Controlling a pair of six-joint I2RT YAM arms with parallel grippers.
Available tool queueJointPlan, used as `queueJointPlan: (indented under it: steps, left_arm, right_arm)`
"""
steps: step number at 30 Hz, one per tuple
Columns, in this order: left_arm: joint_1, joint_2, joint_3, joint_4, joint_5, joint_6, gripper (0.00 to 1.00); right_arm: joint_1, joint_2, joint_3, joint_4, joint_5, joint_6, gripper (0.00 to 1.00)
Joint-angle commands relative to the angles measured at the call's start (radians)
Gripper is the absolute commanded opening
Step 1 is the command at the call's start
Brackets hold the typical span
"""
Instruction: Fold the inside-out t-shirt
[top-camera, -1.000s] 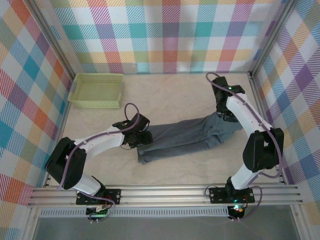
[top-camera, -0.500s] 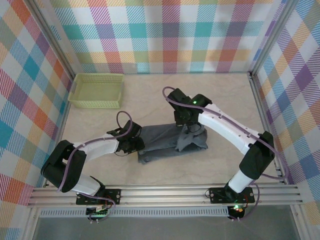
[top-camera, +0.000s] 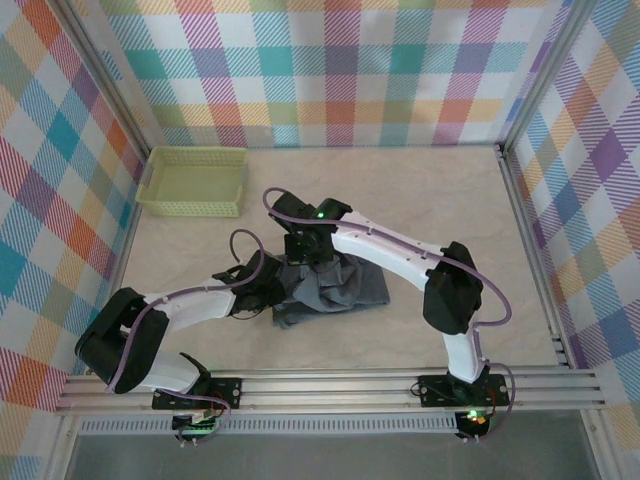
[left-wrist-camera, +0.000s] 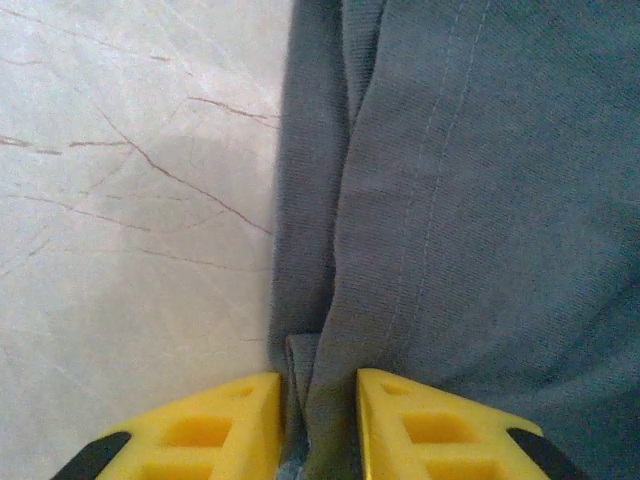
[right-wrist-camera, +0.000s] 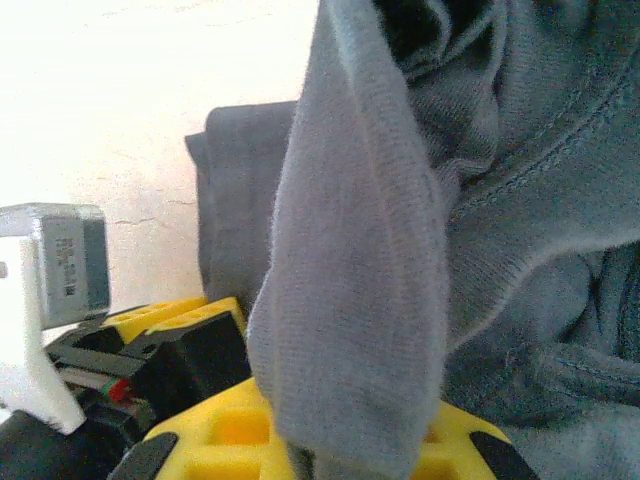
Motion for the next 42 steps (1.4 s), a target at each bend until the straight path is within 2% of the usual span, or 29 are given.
queueJointPlan:
  steps: [1, 9, 11, 12, 15, 17, 18, 20, 23, 25, 29, 33, 35, 40, 42]
  left_arm:
    - [-0.048, 0.052, -0.050, 0.147, 0.139, -0.031, 0.27]
    - [-0.048, 0.002, -0.076, 0.140, 0.105, -0.045, 0.24]
    - [-0.048, -0.027, -0.080, 0.120, 0.082, -0.051, 0.24]
    - [-0.047, -0.043, -0.081, 0.106, 0.069, -0.055, 0.25]
    - [-0.047, -0.147, -0.103, 0.026, -0.012, -0.084, 0.29]
    - [-0.045, -0.272, -0.117, -0.091, -0.130, -0.130, 0.36]
    - [-0.042, -0.332, -0.119, -0.173, -0.175, -0.140, 0.39]
    - [-0.036, -0.455, -0.109, -0.288, -0.248, -0.130, 0.42]
    - [-0.032, -0.529, -0.052, -0.376, -0.261, -0.050, 0.44]
    - [-0.033, -0.507, 0.007, -0.374, -0.199, 0.029, 0.45]
    - [-0.098, -0.346, 0.163, -0.384, -0.131, 0.092, 0.50]
    - [-0.207, -0.160, 0.315, -0.373, -0.177, 0.113, 0.61]
    - [-0.237, -0.044, 0.401, -0.403, -0.205, 0.113, 0.64]
    - [-0.246, 0.098, 0.466, -0.435, -0.283, 0.059, 0.67]
    - [-0.246, 0.125, 0.479, -0.462, -0.311, 0.039, 0.63]
  right_arm:
    - [0.003, 0.014, 0.042, 0.026, -0.050, 0.046, 0.00]
    - [0.028, 0.040, 0.043, 0.065, -0.086, 0.068, 0.00]
    - [0.029, 0.059, 0.047, 0.066, -0.090, 0.065, 0.03]
    - [0.028, 0.068, 0.051, 0.064, -0.095, 0.062, 0.07]
    - [0.032, 0.097, 0.089, 0.040, -0.117, 0.035, 0.35]
    - [0.039, 0.094, 0.137, -0.003, -0.101, -0.008, 0.53]
    - [0.041, 0.086, 0.153, -0.017, -0.095, -0.036, 0.58]
    - [0.043, 0.045, 0.173, -0.072, -0.035, -0.084, 0.61]
    - [0.034, -0.062, 0.100, -0.087, 0.107, -0.142, 0.67]
    - [0.006, -0.127, 0.008, -0.063, 0.159, -0.175, 0.67]
    - [-0.124, -0.191, -0.180, 0.037, 0.069, -0.217, 0.66]
    - [-0.207, -0.177, -0.284, 0.148, -0.005, -0.254, 0.66]
    - [-0.252, -0.151, -0.307, 0.180, -0.059, -0.237, 0.66]
    - [-0.291, -0.117, -0.366, 0.266, -0.118, -0.232, 0.65]
    - [-0.293, -0.100, -0.384, 0.283, -0.117, -0.233, 0.65]
